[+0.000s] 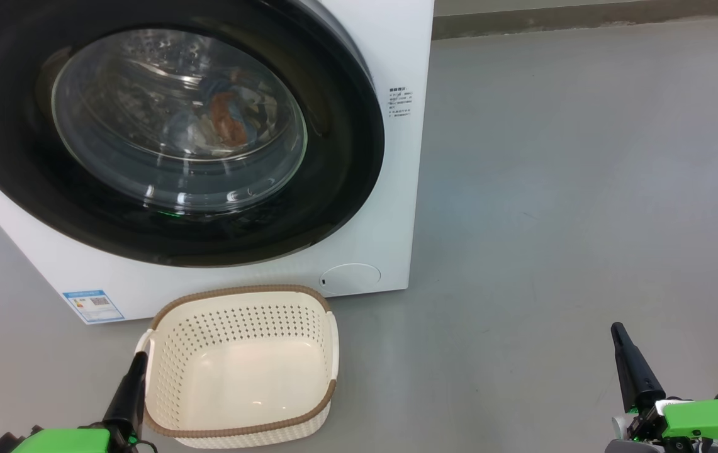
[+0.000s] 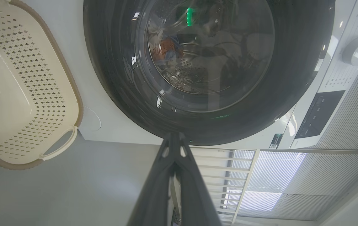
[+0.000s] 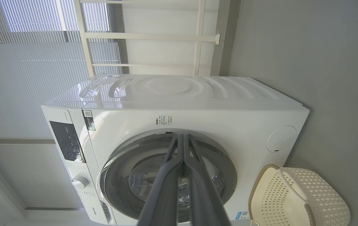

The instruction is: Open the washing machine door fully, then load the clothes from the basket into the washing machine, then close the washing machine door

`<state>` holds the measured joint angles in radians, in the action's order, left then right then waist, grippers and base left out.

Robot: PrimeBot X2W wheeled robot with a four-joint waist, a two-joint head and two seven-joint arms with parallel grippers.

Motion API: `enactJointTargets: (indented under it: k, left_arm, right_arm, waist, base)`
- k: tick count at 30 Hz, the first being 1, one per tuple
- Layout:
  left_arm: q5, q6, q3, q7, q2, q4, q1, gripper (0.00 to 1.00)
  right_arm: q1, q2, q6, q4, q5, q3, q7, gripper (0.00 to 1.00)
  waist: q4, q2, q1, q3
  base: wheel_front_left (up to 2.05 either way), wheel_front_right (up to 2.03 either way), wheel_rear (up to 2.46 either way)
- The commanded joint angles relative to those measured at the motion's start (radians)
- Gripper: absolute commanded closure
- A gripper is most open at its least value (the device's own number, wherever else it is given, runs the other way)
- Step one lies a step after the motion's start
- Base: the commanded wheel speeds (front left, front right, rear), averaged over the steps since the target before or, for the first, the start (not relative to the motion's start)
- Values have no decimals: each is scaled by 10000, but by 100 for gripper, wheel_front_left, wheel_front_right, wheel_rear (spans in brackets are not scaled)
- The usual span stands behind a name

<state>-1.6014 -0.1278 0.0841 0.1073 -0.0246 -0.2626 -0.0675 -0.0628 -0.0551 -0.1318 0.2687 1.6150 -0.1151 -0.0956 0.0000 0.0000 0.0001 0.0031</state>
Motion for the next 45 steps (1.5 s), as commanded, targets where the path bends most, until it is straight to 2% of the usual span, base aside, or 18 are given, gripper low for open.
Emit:
enactJointTargets:
  k: [1,45]
  left_arm:
    - [-71,-29,298,60,-256,177,-404,100]
    - [-73,-29,297,59,-256,177,-404,100]
  right_arm:
    - [-438,-57,11,-247,54,156,-62,100]
    - [-445,-7,11,-244,-6,85,-119,100]
  waist:
    - [0,0,-1,0]
    - [0,0,-1,0]
  base:
    - [0,0,0]
    - [0,0,0]
